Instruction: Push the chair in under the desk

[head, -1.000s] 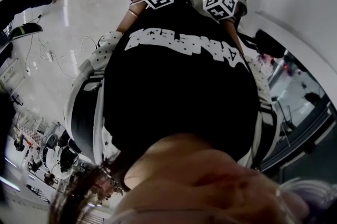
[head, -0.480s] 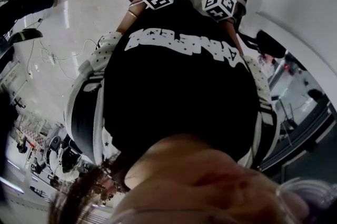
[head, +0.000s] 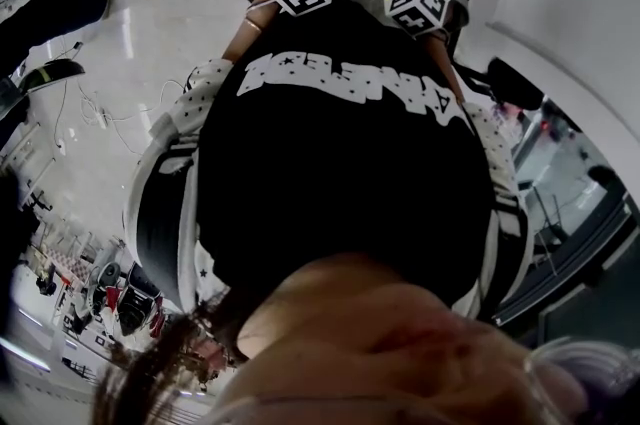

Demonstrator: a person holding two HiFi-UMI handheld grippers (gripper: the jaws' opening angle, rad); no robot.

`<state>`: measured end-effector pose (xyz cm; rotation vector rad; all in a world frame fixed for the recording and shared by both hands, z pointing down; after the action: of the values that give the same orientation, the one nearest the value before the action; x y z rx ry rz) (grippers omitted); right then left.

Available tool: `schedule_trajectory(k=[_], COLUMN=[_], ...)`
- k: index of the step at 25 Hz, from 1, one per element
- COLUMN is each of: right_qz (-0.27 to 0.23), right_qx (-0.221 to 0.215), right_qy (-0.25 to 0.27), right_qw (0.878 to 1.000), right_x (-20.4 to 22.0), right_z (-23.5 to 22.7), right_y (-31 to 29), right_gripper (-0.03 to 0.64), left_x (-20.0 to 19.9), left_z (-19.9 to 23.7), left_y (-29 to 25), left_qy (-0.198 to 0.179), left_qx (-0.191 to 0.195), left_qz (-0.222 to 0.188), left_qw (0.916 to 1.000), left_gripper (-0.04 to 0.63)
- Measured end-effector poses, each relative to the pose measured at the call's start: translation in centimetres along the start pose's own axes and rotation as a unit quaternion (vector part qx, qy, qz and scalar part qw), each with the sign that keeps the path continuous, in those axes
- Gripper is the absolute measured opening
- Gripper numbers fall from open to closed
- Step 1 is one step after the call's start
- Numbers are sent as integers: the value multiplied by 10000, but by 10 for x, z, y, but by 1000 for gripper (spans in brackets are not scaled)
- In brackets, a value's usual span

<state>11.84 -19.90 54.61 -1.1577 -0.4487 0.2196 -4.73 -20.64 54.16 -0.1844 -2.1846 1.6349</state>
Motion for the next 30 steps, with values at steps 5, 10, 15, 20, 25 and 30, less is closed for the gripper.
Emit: schedule_trajectory(k=[5, 10, 15, 20, 25, 30], right_qz=[13, 26, 12, 54, 82, 94], right_qx=[43, 112, 85, 134, 187, 194], right_qy=[25, 11, 30, -15, -32, -10], right_qw=[10000, 9999, 10000, 9999, 9998, 9998], right_x=[1, 1, 1, 4, 6, 3], right_z=[-9, -17, -21, -24, -31, -35], right_y=[-1, -1, 2, 4, 8, 5], right_gripper=[147, 149, 149, 149, 150, 150], left_x=[-7, -13, -17, -22, -29, -29], left_z=[6, 10, 13, 12, 14, 19], left_y=[1, 1, 3, 5, 9, 6], left_qy=[-8, -23, -68, -122, -160, -170], left_qx=[-23, -58, -9, -27, -18, -20], left_qz=[-38, -69, -51, -116, -135, -144], left_qw=[10000, 10000, 10000, 9999, 9998, 9997], left_gripper=[163, 160, 161, 160, 161, 161])
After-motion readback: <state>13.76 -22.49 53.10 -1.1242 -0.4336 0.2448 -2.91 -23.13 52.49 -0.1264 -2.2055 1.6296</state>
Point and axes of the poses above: the fingertips, and each gripper's own axes: y backward along the fingers, z to its left, x out of its underside, the point moved 6 cm from there along y, backward along the fingers, and after that the axes turned 14 degrees about z, right-handed, at the moved point
